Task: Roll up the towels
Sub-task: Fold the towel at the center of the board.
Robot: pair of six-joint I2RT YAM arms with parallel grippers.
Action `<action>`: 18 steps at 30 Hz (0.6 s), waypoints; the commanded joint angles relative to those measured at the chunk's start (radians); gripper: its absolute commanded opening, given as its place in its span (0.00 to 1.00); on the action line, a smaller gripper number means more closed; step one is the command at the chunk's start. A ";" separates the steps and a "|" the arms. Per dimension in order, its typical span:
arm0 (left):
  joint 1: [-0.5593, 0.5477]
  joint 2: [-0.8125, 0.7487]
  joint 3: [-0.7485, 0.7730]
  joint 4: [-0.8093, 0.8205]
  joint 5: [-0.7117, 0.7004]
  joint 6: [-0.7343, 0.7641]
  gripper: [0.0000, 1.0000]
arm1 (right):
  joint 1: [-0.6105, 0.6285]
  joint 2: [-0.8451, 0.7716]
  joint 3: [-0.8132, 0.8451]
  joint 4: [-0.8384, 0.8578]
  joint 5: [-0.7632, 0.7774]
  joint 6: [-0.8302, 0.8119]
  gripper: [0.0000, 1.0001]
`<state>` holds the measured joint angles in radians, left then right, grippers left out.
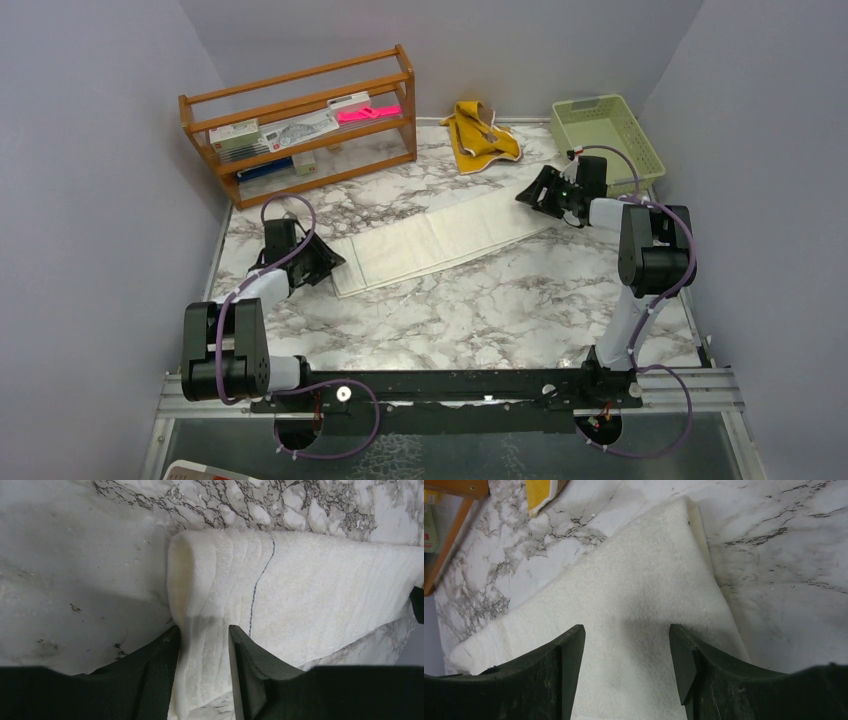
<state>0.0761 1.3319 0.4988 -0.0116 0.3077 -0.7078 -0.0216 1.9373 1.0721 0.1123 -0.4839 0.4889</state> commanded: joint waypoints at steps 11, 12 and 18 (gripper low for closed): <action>-0.002 -0.040 0.116 -0.242 -0.182 0.064 0.00 | 0.002 0.031 -0.031 -0.025 0.013 0.001 0.64; 0.009 -0.036 0.140 -0.262 -0.187 0.074 0.00 | 0.008 0.028 -0.043 -0.018 0.011 0.013 0.64; 0.110 -0.019 0.260 -0.377 -0.231 0.172 0.00 | 0.111 -0.025 -0.143 0.049 0.047 0.135 0.64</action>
<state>0.1200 1.3170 0.6815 -0.2741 0.1638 -0.6266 0.0071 1.9247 1.0164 0.1894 -0.4808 0.5411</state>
